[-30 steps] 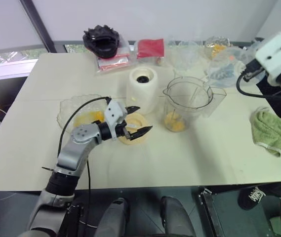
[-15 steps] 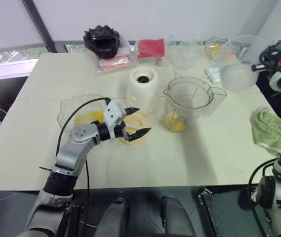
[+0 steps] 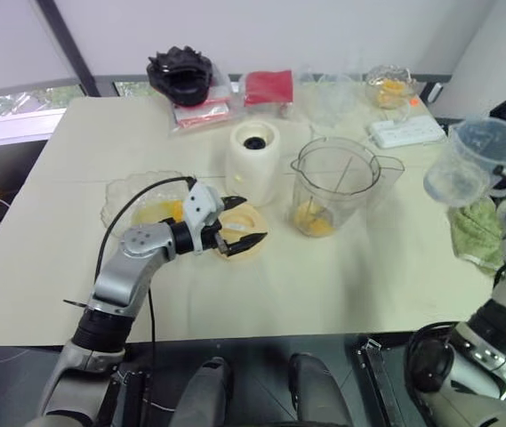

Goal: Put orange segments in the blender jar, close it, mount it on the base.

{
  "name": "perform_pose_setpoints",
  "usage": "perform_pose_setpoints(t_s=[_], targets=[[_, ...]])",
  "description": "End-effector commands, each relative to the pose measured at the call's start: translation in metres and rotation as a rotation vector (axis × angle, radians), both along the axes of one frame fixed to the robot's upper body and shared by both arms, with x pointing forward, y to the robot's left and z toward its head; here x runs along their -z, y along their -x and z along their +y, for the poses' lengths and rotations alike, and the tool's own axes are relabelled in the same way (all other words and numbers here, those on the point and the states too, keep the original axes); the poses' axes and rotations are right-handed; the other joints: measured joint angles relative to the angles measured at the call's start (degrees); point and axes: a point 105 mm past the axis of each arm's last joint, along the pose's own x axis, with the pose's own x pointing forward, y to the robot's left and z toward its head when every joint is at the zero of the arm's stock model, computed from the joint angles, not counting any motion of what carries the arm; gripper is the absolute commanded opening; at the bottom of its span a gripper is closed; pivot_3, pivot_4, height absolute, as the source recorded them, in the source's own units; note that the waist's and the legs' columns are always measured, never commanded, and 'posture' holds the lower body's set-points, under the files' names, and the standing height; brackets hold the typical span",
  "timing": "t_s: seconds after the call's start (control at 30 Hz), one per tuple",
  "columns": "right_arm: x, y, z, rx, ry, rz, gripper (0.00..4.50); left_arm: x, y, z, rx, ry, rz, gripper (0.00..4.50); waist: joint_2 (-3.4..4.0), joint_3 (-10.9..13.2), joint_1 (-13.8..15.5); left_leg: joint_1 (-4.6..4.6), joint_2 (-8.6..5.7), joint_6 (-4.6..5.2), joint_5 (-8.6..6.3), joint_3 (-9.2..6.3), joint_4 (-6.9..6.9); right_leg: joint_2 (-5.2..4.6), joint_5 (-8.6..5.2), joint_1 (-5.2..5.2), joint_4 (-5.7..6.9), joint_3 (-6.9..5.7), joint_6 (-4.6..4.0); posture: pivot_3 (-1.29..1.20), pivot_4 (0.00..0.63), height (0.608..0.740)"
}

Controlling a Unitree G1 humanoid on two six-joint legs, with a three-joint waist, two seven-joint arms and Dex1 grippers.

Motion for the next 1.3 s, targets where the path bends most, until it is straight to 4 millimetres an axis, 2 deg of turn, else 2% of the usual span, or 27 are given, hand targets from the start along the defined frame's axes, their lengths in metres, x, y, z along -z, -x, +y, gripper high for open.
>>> perform_pose_setpoints(t_s=[0.03,0.13,0.27,0.5,0.6,0.9,1.17,1.3], targets=[[-0.003,0.000,0.005,0.017,-0.005,-0.106,0.01,-0.018,0.001,0.005,-0.001,0.013,-0.057,4.50,0.00,0.00,-0.17,0.02,0.00,-0.01,0.01,-0.01,0.00,0.01,0.00,0.00,0.05,0.00,0.00,0.00,0.150,0.740],[0.015,-0.003,0.007,0.035,-0.045,-0.101,0.01,-0.018,0.001,0.006,-0.002,0.003,-0.061,4.50,0.01,0.00,-0.15,0.03,-0.01,-0.04,0.03,-0.03,0.04,0.01,0.00,0.00,0.14,0.00,-0.01,0.00,0.150,0.740],[0.049,-0.003,0.009,0.072,-0.047,-0.056,0.01,-0.019,0.004,0.009,-0.010,-0.009,-0.061,4.50,0.01,0.00,-0.13,0.03,-0.02,-0.05,0.04,-0.04,0.03,0.01,0.00,0.00,0.14,0.01,-0.01,0.00,0.150,0.740],[0.075,-0.004,0.004,0.115,0.013,0.014,0.01,-0.019,0.008,0.015,-0.023,-0.028,-0.055,4.50,0.06,0.00,-0.62,0.03,-0.02,-0.07,0.04,-0.05,0.02,0.01,0.00,-0.02,0.16,0.01,-0.01,0.00,0.150,0.740],[0.085,-0.002,0.002,0.124,0.031,0.039,0.01,-0.019,0.010,0.016,-0.022,-0.035,-0.054,4.50,0.06,0.00,-0.80,0.03,-0.02,-0.07,0.05,-0.06,0.02,0.01,-0.01,-0.02,0.18,0.01,-0.01,0.00,0.150,0.740],[0.101,0.001,-0.010,0.155,0.070,0.084,0.01,-0.018,0.011,0.015,-0.013,-0.048,-0.053,4.50,0.06,0.00,-0.96,0.03,-0.02,-0.07,0.05,-0.06,0.02,0.01,-0.01,-0.02,0.19,0.02,-0.02,0.00,0.150,0.740],[0.112,0.003,-0.013,0.137,0.071,0.129,0.01,-0.017,0.010,0.014,-0.010,-0.057,-0.057,4.50,0.06,0.00,-0.99,0.03,-0.02,-0.07,0.05,-0.06,0.03,0.02,-0.01,-0.01,0.18,0.02,-0.02,0.00,0.150,0.740],[0.119,0.005,-0.012,0.137,0.068,0.159,1.35,-0.017,0.010,0.013,-0.009,-0.055,-0.058,4.50,0.06,0.00,-1.01,0.03,-0.02,-0.07,0.05,-0.06,0.03,0.01,-0.01,-0.01,0.18,0.02,-0.02,0.00,0.150,0.740]])
